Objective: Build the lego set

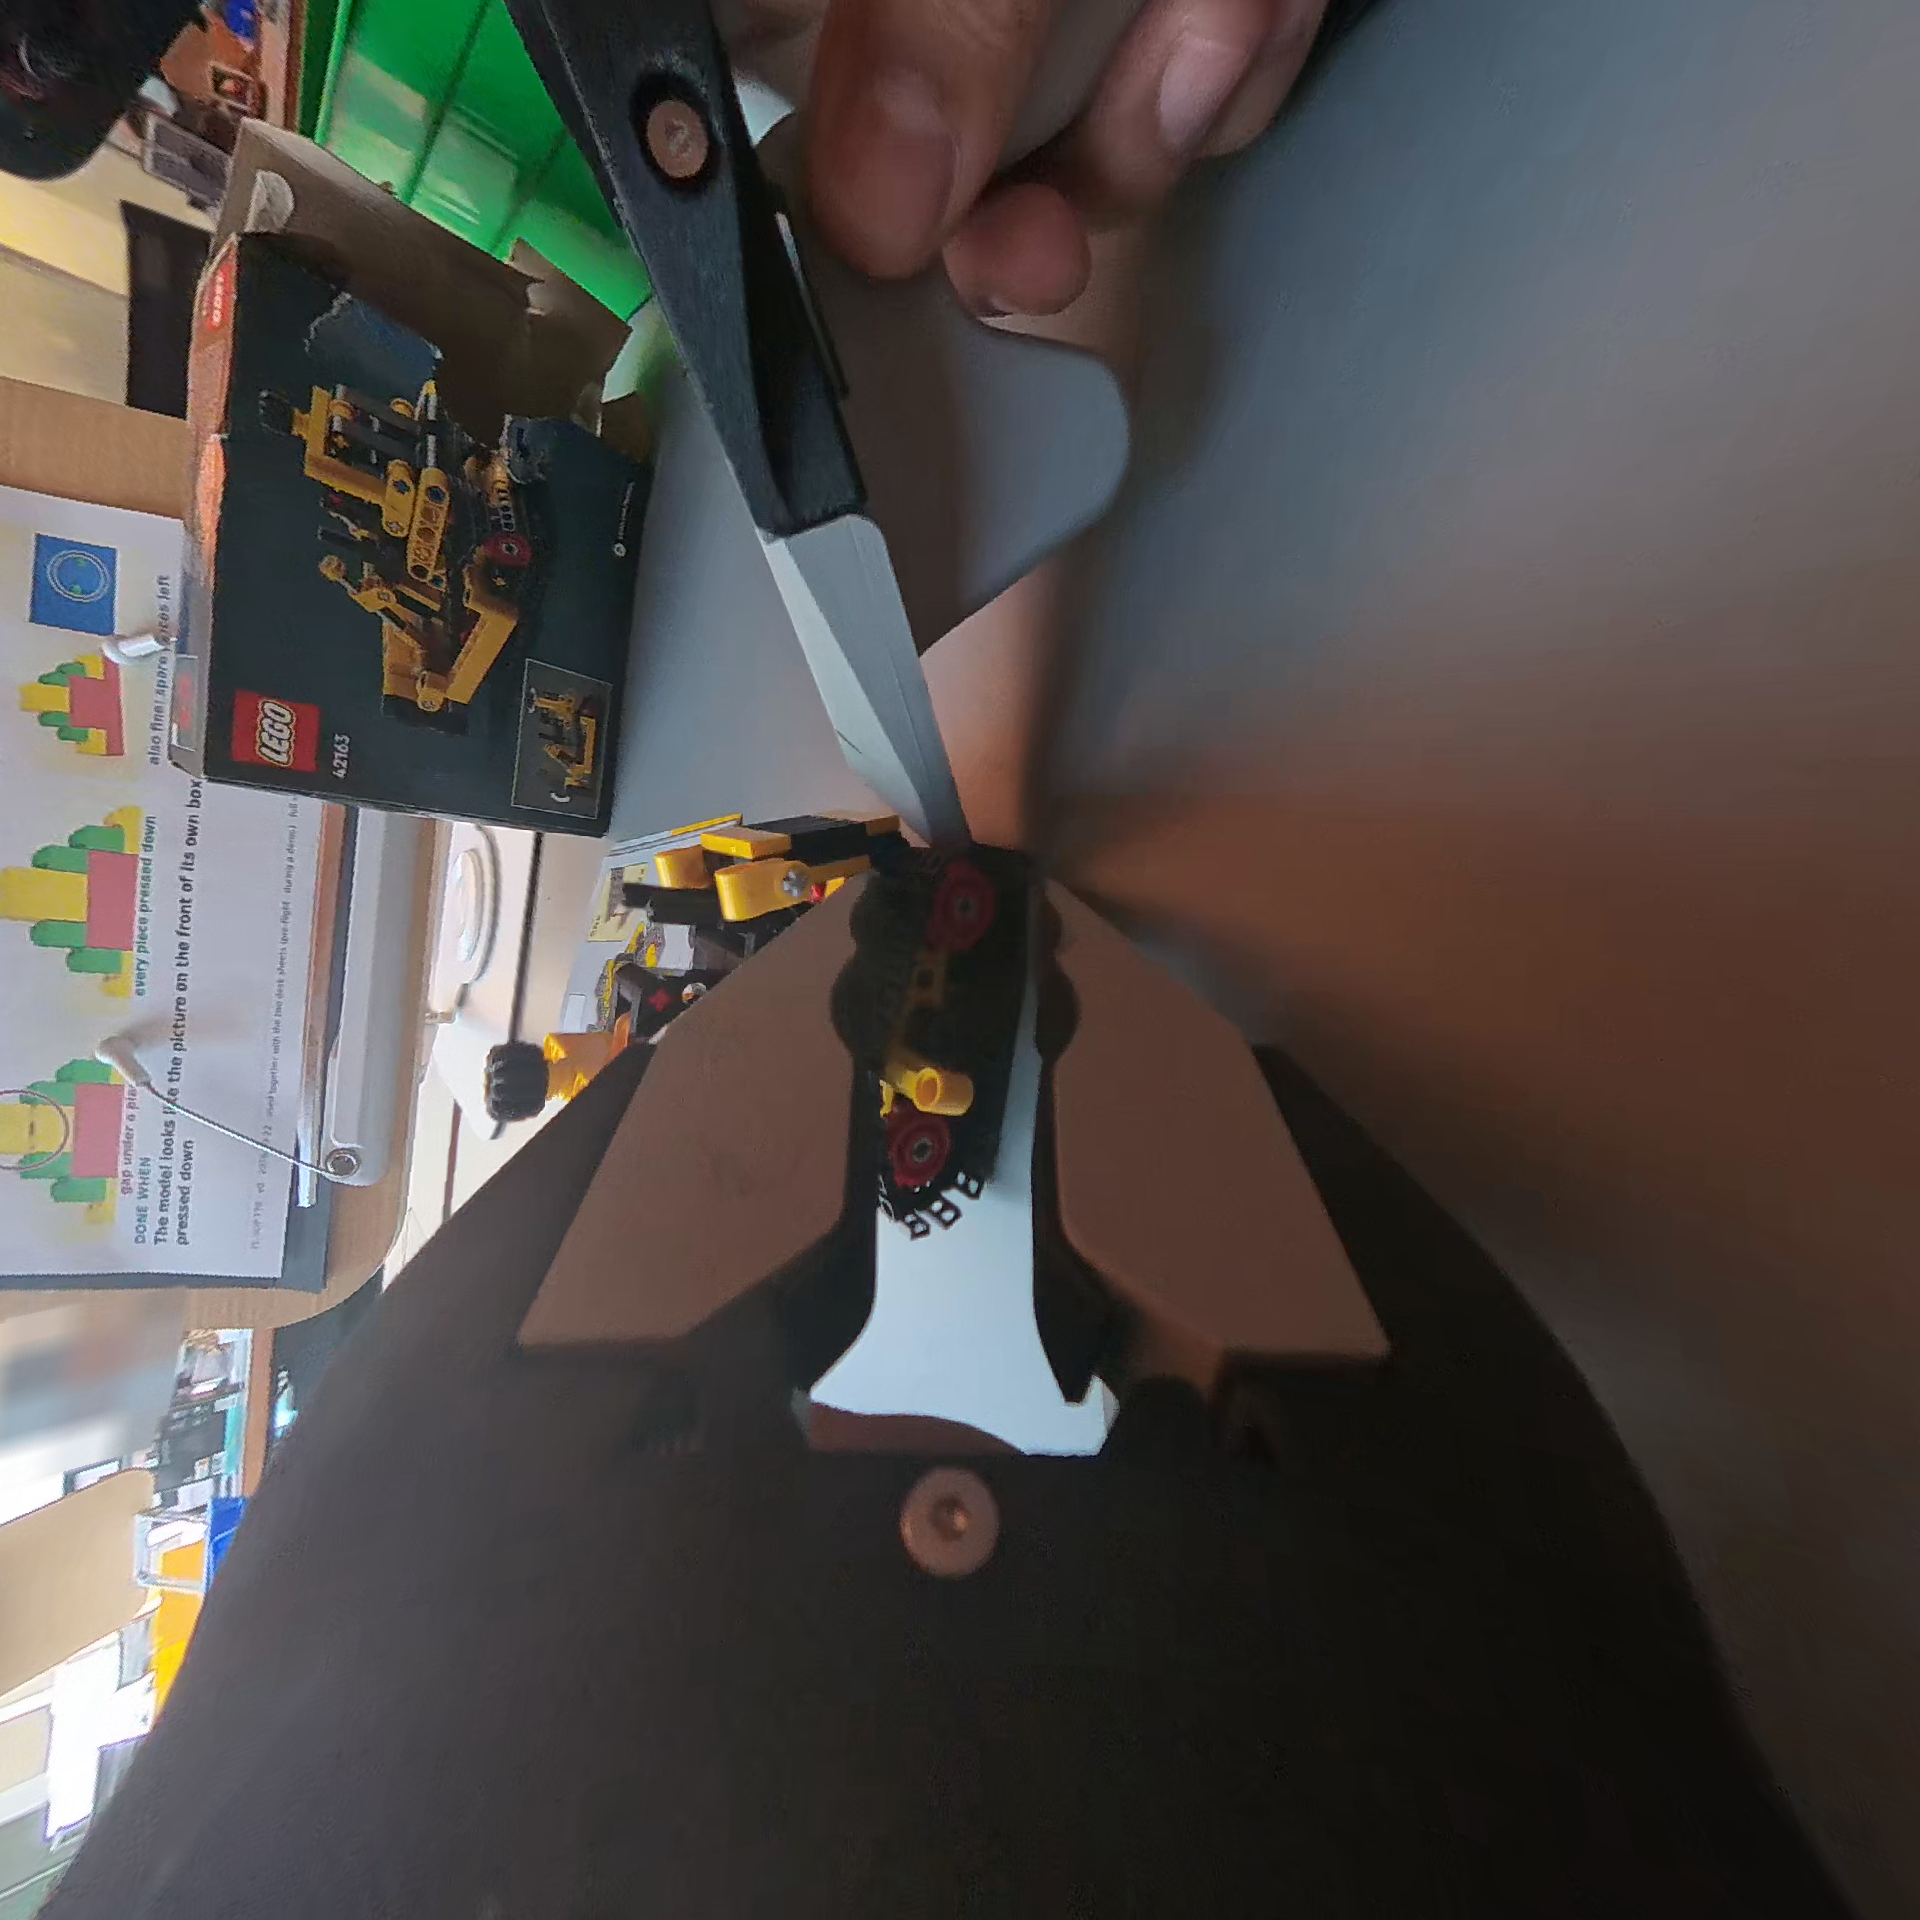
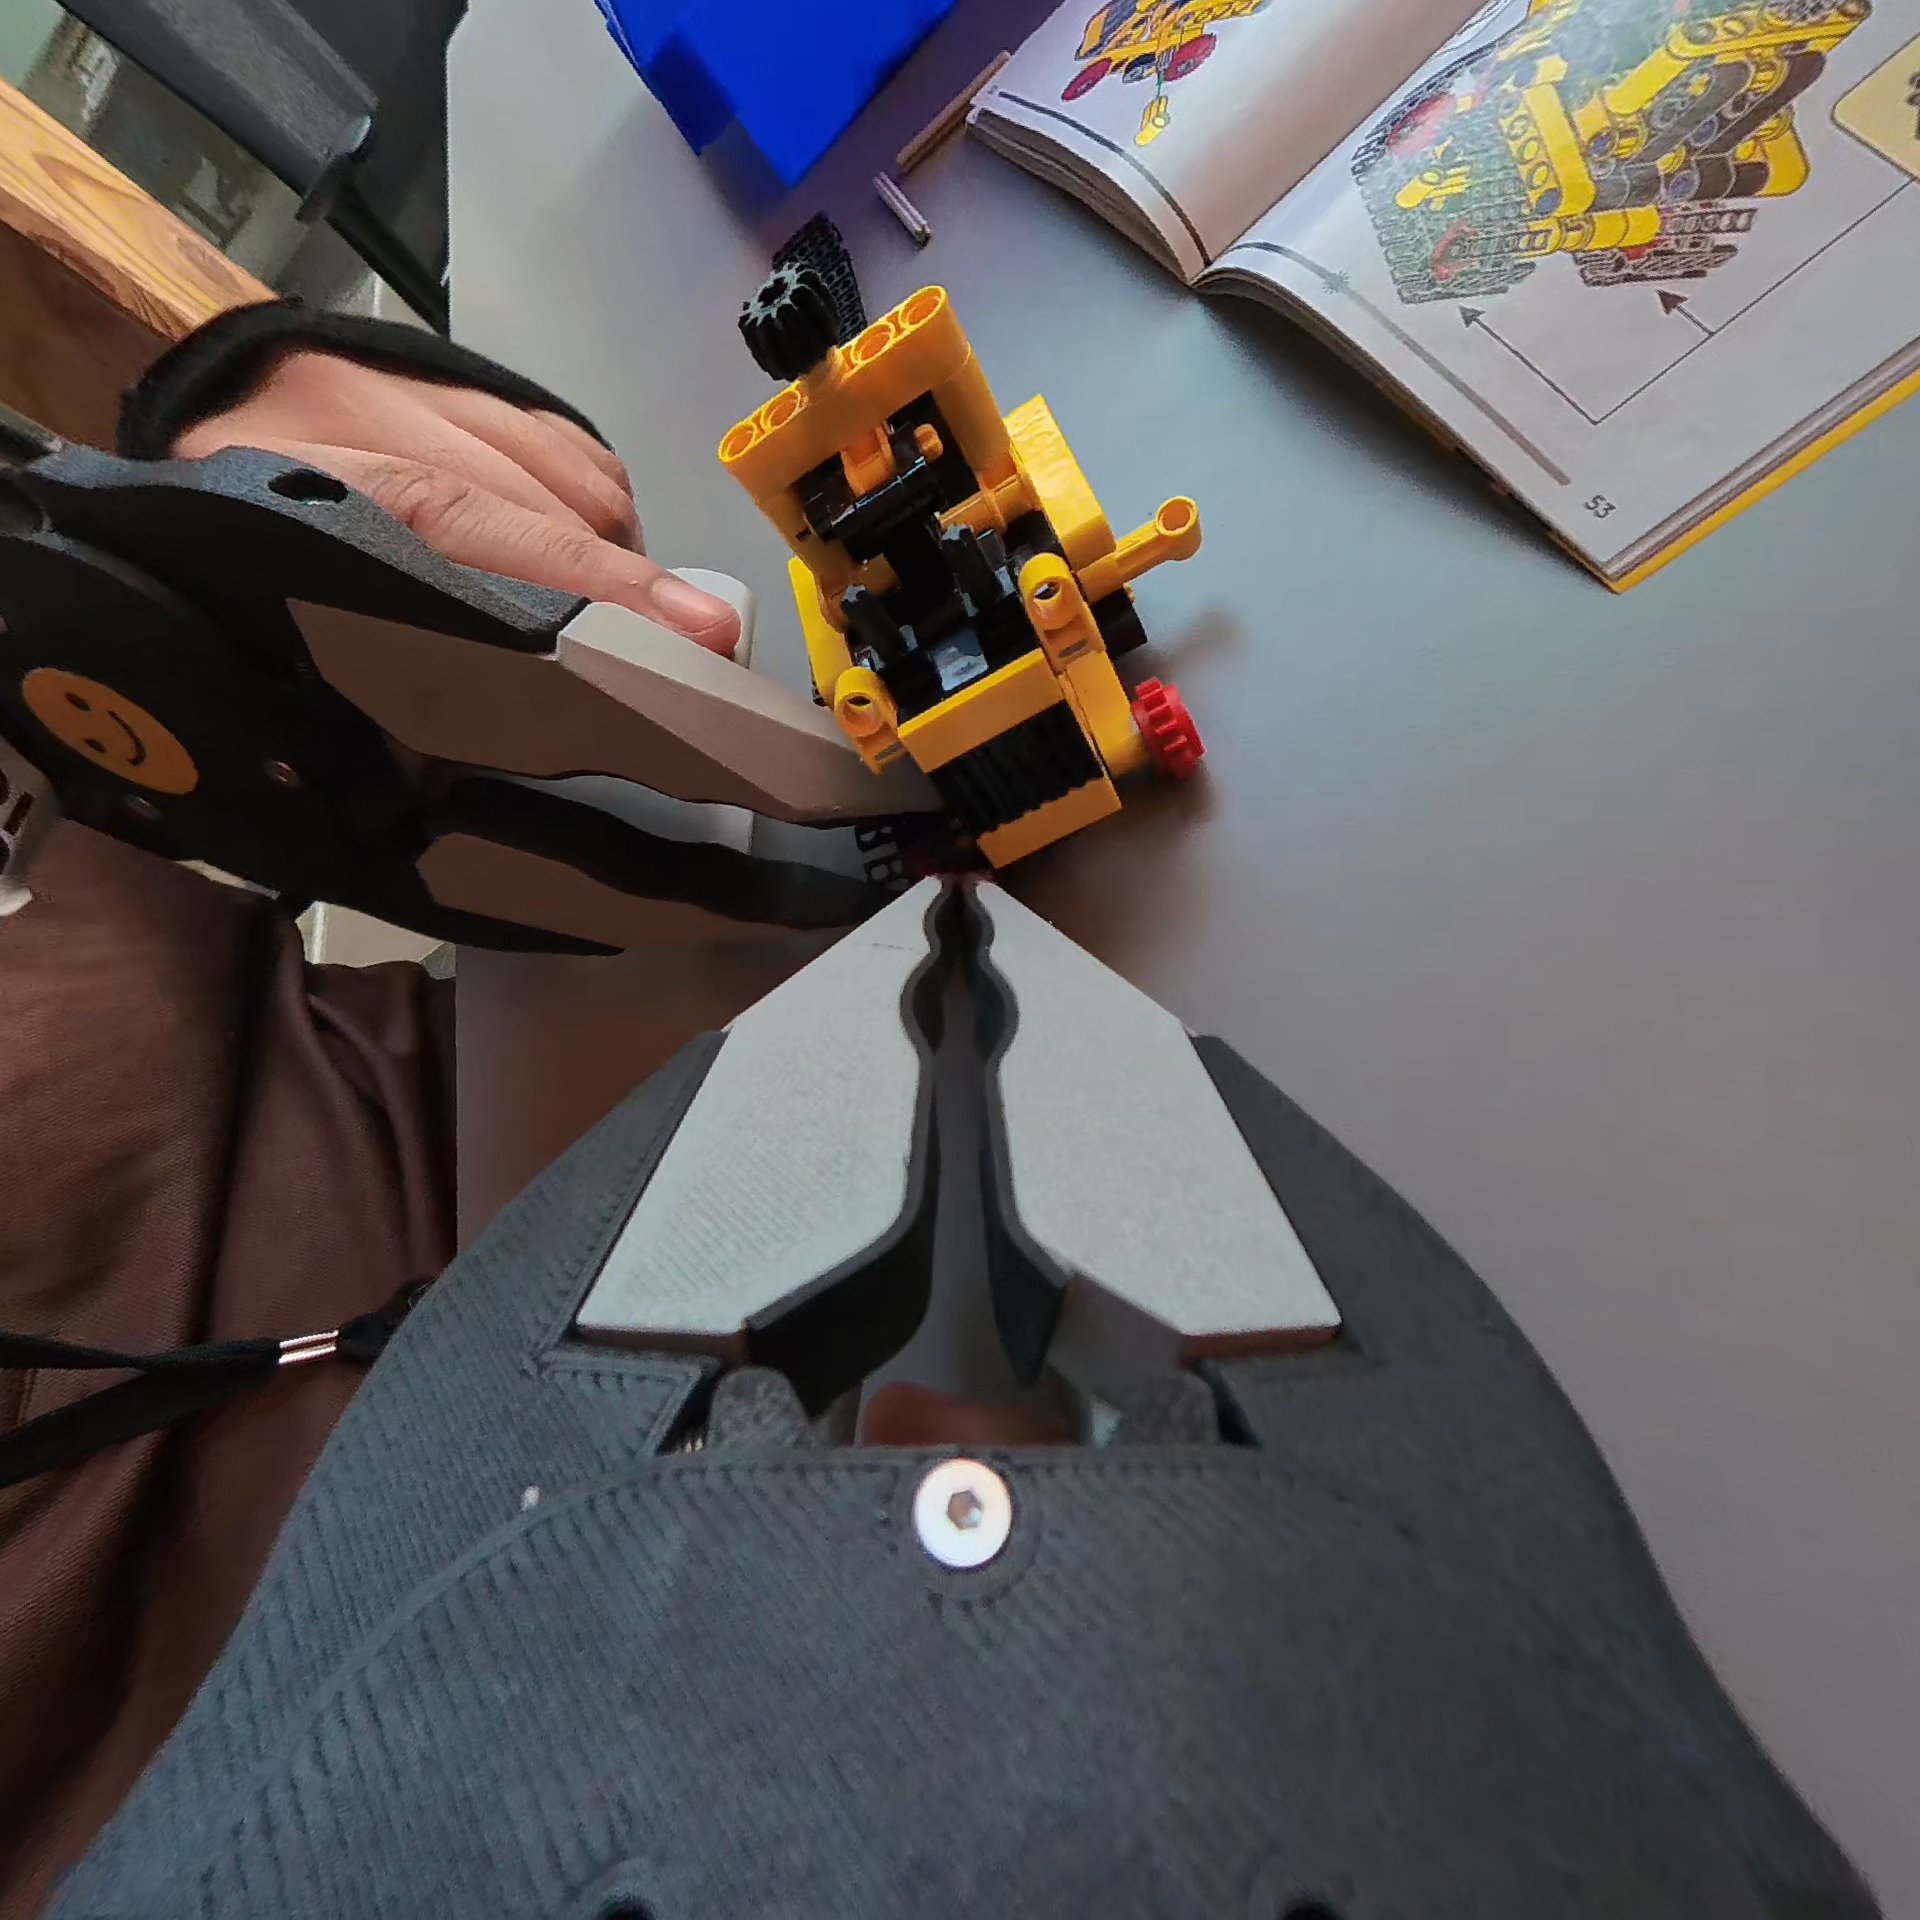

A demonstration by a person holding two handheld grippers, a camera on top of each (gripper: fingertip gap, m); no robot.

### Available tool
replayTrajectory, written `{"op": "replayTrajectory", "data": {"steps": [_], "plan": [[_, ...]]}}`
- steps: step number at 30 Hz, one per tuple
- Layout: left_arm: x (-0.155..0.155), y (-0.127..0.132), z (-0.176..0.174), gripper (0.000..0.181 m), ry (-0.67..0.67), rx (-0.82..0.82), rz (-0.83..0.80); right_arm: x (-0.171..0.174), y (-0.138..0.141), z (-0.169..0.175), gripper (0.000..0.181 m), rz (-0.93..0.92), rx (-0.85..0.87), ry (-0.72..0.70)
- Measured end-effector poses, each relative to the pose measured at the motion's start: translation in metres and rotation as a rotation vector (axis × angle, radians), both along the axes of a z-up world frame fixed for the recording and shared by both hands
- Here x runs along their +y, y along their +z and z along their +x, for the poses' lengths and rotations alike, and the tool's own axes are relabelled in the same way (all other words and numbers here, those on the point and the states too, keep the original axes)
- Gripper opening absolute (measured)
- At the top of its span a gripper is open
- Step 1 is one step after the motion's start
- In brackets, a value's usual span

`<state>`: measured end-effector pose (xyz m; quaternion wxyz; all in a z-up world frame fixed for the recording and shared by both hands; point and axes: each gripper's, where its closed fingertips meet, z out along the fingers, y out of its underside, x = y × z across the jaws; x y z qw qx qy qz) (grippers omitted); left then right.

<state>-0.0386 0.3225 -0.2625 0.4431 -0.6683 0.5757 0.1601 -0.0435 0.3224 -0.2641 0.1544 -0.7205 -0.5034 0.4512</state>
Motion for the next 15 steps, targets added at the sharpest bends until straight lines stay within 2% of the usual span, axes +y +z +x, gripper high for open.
{"op": "replayTrajectory", "data": {"steps": [5,15], "plan": [[0.0027,0.0011,0.0033,0.028,0.019,0.002,0.047,0.0026,-0.0003,0.001,0.0,-0.024,0.0,-0.02],[0.0049,0.0003,0.0036,0.022,0.019,0.033,0.1,0.0041,0.002,0.0064,0.0,-0.148,0.019,-0.041]]}}
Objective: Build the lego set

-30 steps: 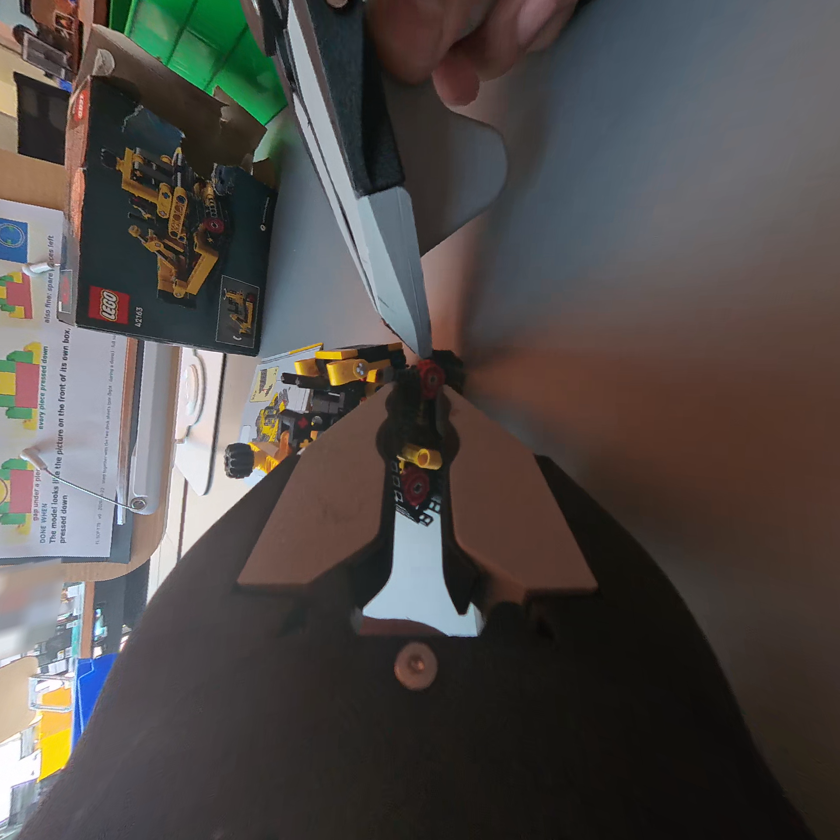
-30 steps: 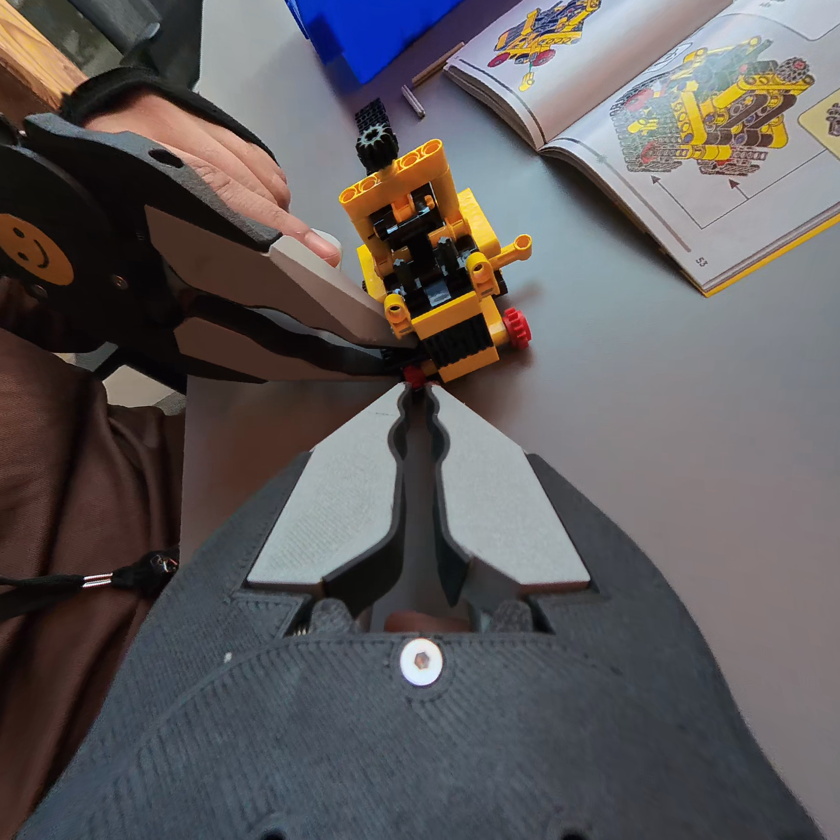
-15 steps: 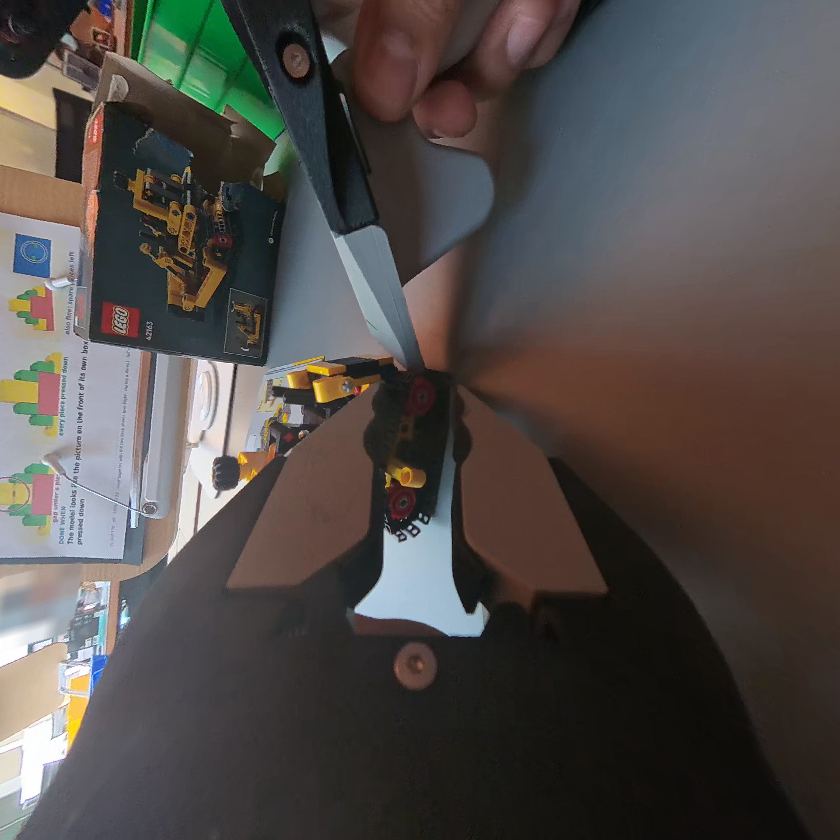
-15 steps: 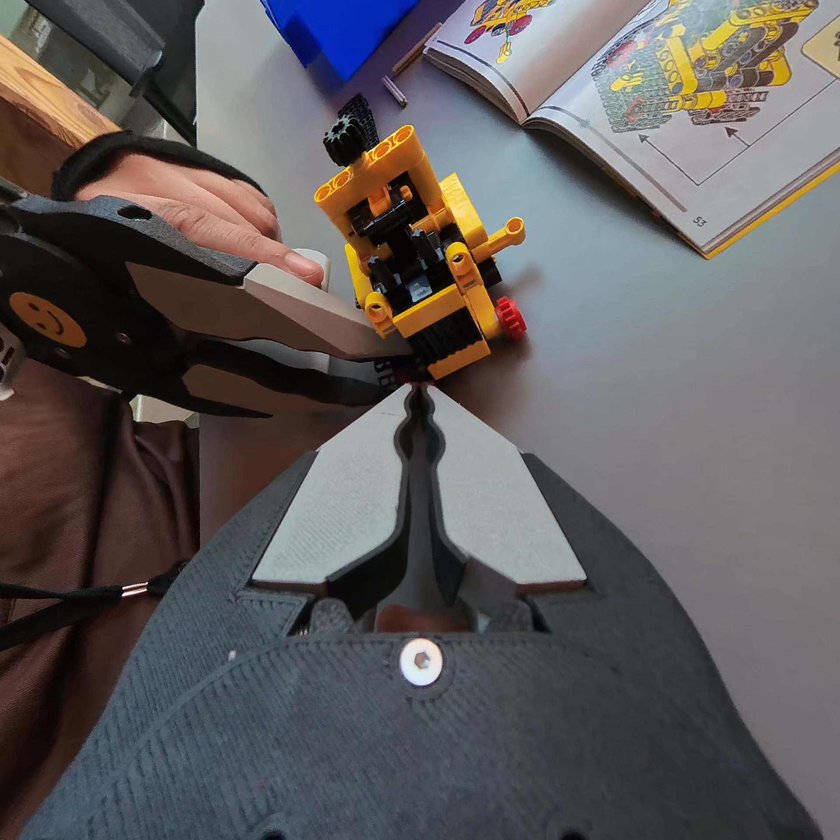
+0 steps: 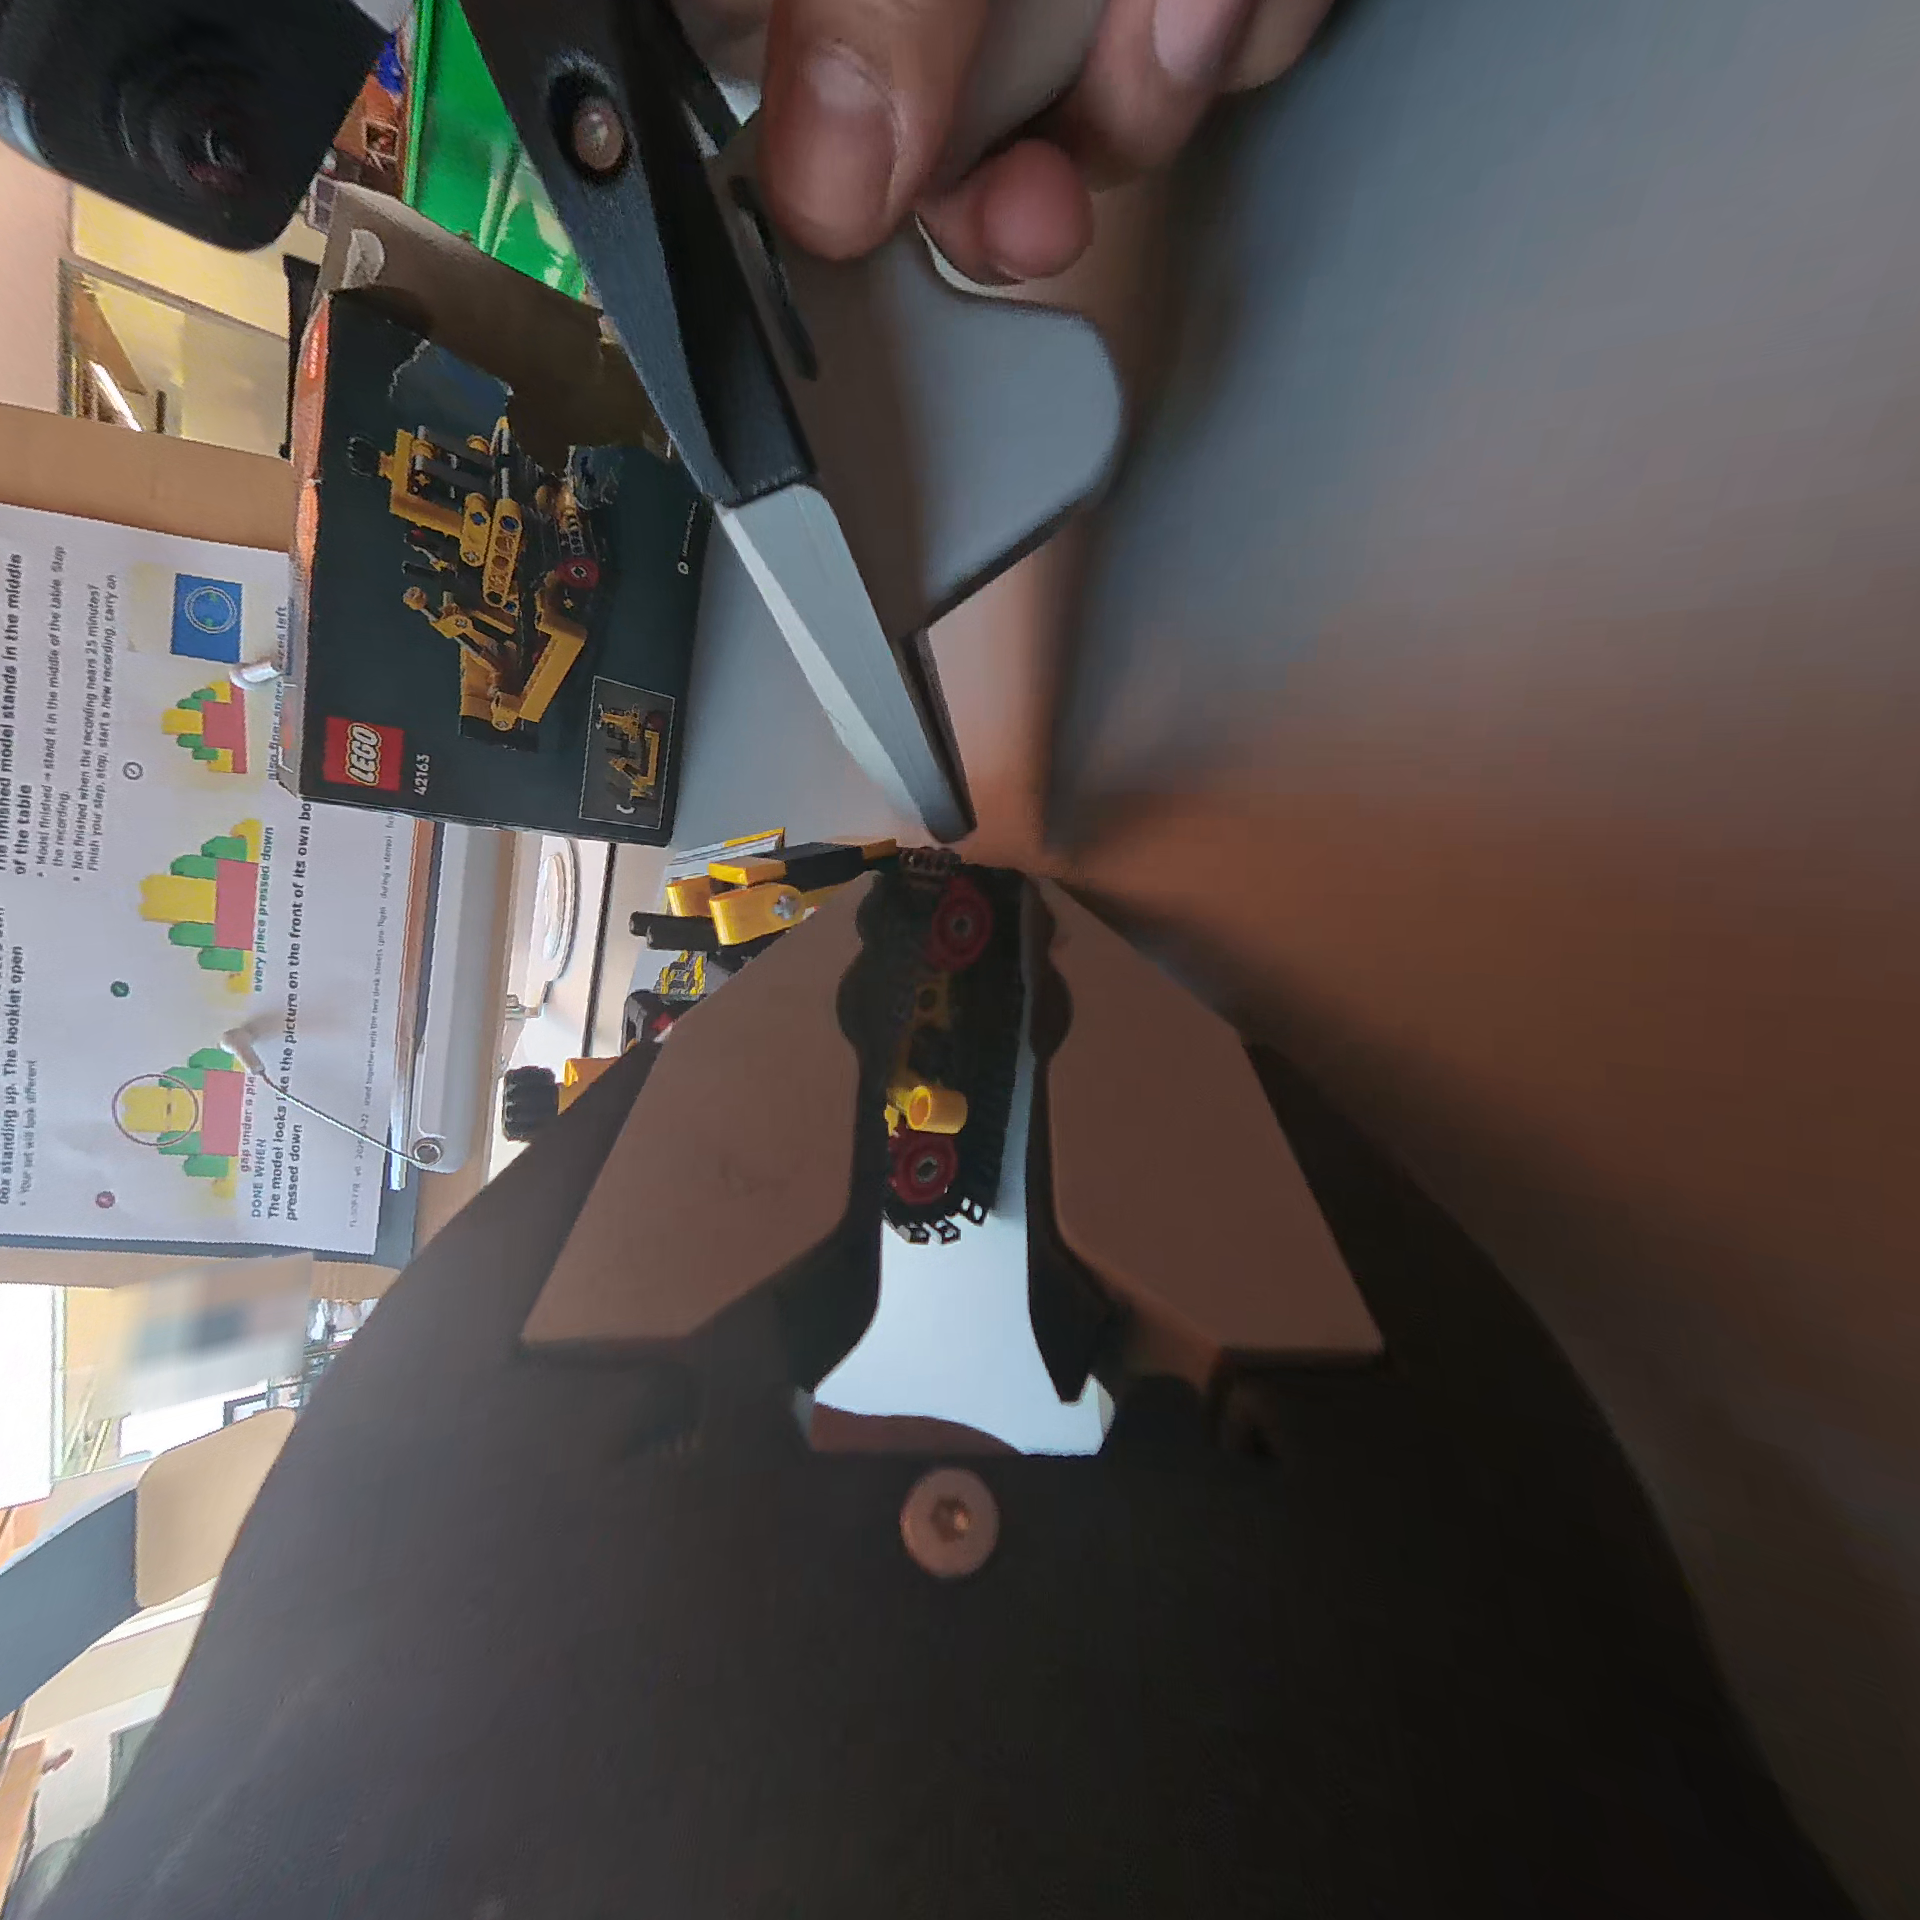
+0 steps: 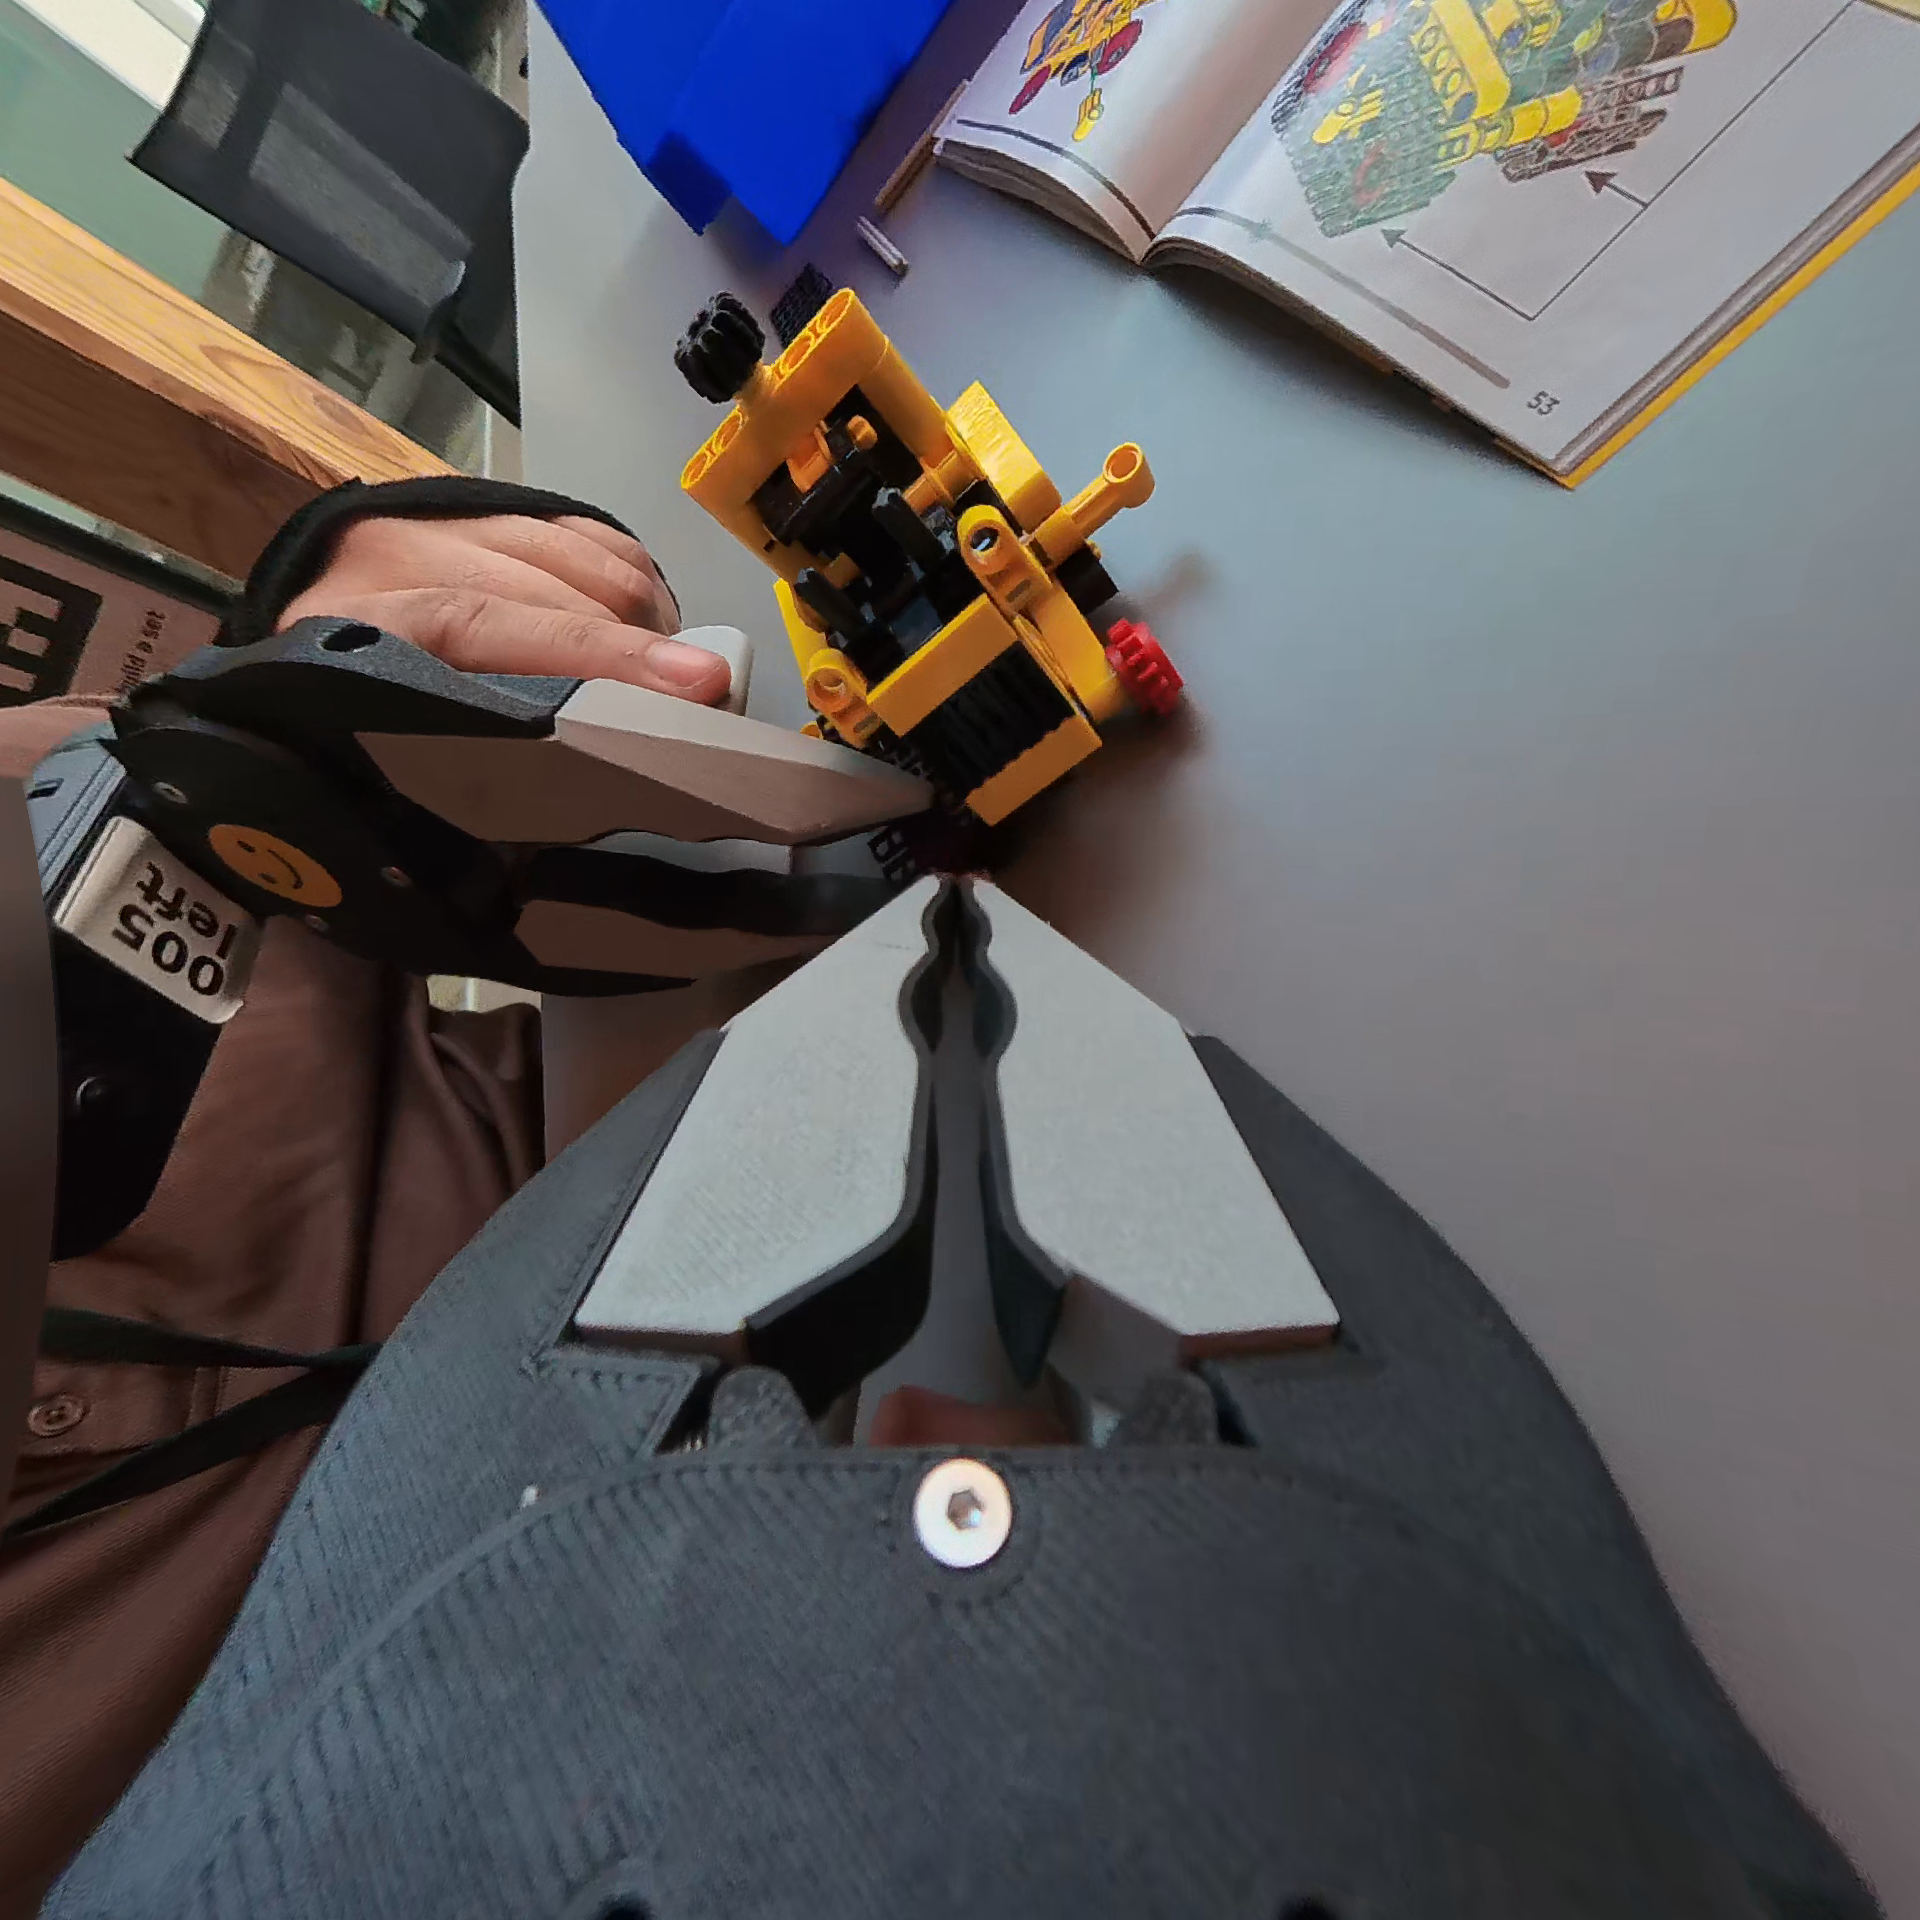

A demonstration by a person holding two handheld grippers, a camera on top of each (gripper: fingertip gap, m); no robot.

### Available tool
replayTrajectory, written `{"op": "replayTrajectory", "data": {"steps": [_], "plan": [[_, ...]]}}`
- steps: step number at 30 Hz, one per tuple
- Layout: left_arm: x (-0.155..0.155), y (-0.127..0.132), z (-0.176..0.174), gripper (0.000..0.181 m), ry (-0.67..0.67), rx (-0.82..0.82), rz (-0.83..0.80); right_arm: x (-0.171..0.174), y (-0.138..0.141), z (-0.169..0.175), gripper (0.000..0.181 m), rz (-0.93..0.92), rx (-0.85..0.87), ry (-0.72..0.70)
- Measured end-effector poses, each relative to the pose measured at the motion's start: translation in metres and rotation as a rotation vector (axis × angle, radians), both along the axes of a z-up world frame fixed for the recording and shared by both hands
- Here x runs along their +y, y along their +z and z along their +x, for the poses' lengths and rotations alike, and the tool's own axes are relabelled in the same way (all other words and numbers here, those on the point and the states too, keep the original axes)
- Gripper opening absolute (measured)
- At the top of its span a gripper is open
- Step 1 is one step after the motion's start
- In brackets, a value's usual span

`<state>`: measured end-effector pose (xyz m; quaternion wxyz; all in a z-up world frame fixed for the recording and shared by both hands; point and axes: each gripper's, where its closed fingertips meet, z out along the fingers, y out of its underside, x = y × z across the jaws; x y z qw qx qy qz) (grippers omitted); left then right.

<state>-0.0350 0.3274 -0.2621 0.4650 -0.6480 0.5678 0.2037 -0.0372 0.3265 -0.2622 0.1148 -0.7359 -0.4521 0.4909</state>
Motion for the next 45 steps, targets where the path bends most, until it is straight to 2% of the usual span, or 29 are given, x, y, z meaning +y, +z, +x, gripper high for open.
{"op": "replayTrajectory", "data": {"steps": [3,6,10,15,22,25,29,37,41,45], "plan": [[0.0,0.0,0.0,0.022,0.0,-0.014,-0.008,0.008,-0.003,0.006,0.0,0.038,-0.027,-0.03],[-0.001,0.001,0.0,0.021,-0.003,-0.035,-0.022,0.005,-0.004,0.007,0.005,0.096,-0.034,0.004],[0.0,0.003,-0.004,0.019,0.001,-0.054,-0.035,-0.002,-0.008,0.003,0.011,0.234,-0.067,0.065],[0.001,0.005,-0.008,0.016,0.004,-0.069,-0.043,0.002,-0.009,0.004,0.01,0.396,-0.094,0.064],[0.001,0.002,-0.008,0.015,0.004,-0.059,-0.046,0.004,-0.008,0.007,0.019,0.387,-0.086,0.061],[0.001,0.003,-0.008,0.014,0.006,-0.061,-0.047,0.001,-0.008,0.003,0.018,0.426,-0.087,0.081],[0.001,0.003,-0.008,0.012,0.007,-0.062,-0.045,0.007,-0.011,0.002,0.005,0.506,-0.114,0.067],[0.002,0.002,-0.008,0.012,0.004,-0.061,-0.042,-0.001,-0.011,0.003,0.02,0.633,-0.095,0.174],[0.001,0.003,-0.007,0.014,-0.005,-0.048,-0.029,0.003,-0.012,0.002,0.012,0.7,-0.105,0.173],[0.002,0.002,-0.006,0.014,-0.007,-0.049,-0.029,0.002,-0.012,0.001,0.013,0.696,-0.102,0.174]]}}
